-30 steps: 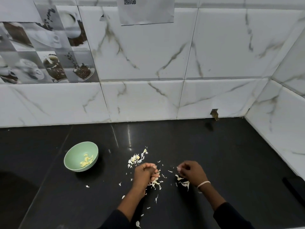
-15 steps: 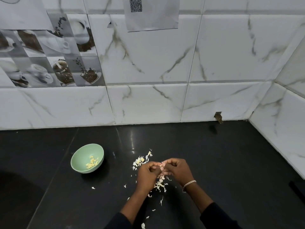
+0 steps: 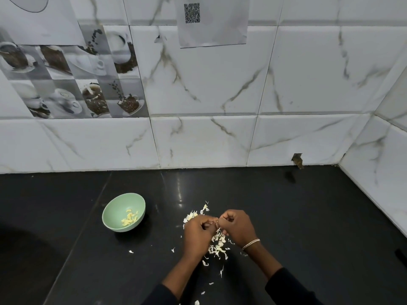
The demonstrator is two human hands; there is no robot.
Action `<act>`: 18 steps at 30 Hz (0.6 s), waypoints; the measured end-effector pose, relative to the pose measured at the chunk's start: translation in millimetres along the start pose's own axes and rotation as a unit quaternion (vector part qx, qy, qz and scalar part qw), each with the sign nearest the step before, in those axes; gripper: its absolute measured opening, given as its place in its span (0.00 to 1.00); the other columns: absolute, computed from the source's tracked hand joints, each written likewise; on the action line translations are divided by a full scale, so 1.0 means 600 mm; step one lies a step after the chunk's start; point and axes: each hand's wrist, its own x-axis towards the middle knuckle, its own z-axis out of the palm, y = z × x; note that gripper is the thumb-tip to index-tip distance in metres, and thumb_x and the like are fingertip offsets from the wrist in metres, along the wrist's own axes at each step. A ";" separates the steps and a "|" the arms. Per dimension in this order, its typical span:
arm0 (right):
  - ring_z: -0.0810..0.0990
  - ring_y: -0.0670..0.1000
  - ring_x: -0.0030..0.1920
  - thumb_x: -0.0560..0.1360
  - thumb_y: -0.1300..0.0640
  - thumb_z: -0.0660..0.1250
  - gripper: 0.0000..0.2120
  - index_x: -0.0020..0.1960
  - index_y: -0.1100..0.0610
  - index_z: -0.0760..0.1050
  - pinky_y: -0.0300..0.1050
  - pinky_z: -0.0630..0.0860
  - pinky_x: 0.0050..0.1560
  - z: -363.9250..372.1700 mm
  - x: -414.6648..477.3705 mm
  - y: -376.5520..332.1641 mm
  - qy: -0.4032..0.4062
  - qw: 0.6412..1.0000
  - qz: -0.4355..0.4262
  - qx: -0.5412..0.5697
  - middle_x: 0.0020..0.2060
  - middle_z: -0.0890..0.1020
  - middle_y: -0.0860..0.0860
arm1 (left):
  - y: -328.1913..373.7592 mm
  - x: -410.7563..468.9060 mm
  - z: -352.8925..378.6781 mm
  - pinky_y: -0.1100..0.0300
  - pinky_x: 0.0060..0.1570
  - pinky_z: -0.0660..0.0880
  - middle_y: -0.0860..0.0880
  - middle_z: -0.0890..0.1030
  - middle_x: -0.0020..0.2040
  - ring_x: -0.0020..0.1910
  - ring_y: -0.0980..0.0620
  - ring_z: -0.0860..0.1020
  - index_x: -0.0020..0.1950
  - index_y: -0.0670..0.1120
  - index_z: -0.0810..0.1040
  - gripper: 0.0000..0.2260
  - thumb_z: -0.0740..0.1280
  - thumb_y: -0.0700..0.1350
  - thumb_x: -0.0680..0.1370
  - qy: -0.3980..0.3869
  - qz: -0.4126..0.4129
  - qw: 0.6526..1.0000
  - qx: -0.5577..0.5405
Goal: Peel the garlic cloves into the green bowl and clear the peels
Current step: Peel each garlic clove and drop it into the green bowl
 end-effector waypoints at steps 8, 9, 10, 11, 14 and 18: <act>0.76 0.47 0.25 0.71 0.63 0.67 0.08 0.33 0.60 0.79 0.40 0.71 0.29 0.010 -0.004 -0.005 0.011 0.998 0.014 0.059 0.26 0.82 0.52 | 0.007 0.004 -0.017 0.67 0.40 0.77 0.49 0.87 0.37 0.37 0.56 0.84 0.46 0.42 0.87 0.05 0.75 0.33 0.74 -0.040 -0.011 0.995 -0.089; 0.76 0.47 0.25 0.72 0.64 0.67 0.09 0.33 0.61 0.79 0.40 0.71 0.28 0.010 -0.004 -0.005 0.013 0.998 0.017 0.064 0.26 0.82 0.52 | 0.009 0.004 -0.018 0.67 0.40 0.77 0.48 0.86 0.37 0.36 0.57 0.84 0.47 0.41 0.86 0.05 0.74 0.33 0.74 -0.044 -0.013 0.994 -0.096; 0.76 0.47 0.25 0.72 0.65 0.66 0.09 0.33 0.61 0.78 0.39 0.71 0.28 0.010 -0.004 -0.006 0.014 0.997 0.020 0.071 0.26 0.81 0.52 | 0.011 0.005 -0.020 0.67 0.40 0.77 0.47 0.87 0.37 0.36 0.56 0.84 0.47 0.40 0.86 0.05 0.75 0.33 0.74 -0.047 -0.016 0.993 -0.108; 0.76 0.47 0.24 0.72 0.66 0.66 0.09 0.33 0.62 0.78 0.39 0.71 0.27 0.010 -0.004 -0.007 0.015 0.996 0.022 0.081 0.25 0.80 0.52 | 0.011 0.006 -0.022 0.65 0.42 0.78 0.46 0.87 0.38 0.38 0.54 0.85 0.47 0.40 0.86 0.05 0.75 0.33 0.73 -0.050 -0.020 0.991 -0.121; 0.75 0.49 0.24 0.73 0.69 0.65 0.11 0.33 0.62 0.78 0.39 0.69 0.25 0.008 -0.003 -0.009 0.007 0.993 0.027 0.117 0.26 0.80 0.54 | 0.015 0.008 -0.026 0.65 0.43 0.79 0.46 0.87 0.41 0.41 0.51 0.86 0.48 0.40 0.86 0.06 0.75 0.32 0.73 -0.053 -0.025 0.990 -0.131; 0.81 0.52 0.30 0.75 0.68 0.68 0.06 0.41 0.68 0.81 0.41 0.77 0.31 -0.003 0.001 -0.002 -0.056 0.993 0.015 0.108 0.34 0.84 0.62 | 0.010 0.014 -0.033 0.68 0.43 0.77 0.52 0.86 0.41 0.41 0.60 0.83 0.48 0.45 0.87 0.07 0.75 0.35 0.73 -0.044 0.024 0.999 -0.015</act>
